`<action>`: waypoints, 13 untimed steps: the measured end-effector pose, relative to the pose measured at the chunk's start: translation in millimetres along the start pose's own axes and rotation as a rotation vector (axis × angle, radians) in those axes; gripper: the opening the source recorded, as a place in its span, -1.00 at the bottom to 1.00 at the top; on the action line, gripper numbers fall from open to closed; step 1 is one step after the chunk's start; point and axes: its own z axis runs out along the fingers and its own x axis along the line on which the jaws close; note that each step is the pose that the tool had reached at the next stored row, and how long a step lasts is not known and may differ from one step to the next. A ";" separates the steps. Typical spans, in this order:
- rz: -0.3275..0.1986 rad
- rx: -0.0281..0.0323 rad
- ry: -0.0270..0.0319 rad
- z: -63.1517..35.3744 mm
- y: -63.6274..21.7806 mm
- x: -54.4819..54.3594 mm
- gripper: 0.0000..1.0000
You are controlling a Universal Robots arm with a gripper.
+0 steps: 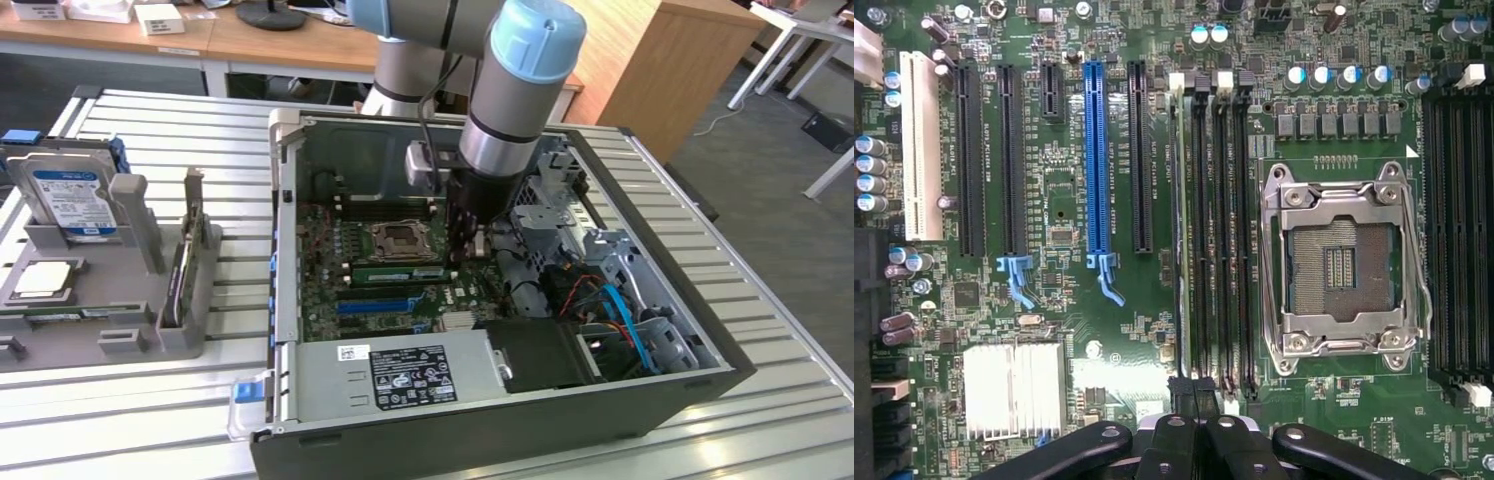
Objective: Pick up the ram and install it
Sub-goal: 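Press down the ram until it locks into place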
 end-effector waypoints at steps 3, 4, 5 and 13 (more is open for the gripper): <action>0.000 -0.0007 0.0014 -1.6 0.0 0.0 -0.79; 0.000 -0.0007 0.0013 -1.6 0.0 0.0 -0.79; 0.000 -0.0006 0.0013 -1.6 0.0 0.0 -0.79; 0.000 -0.0007 0.0016 -1.3 0.2 -3.5 -0.79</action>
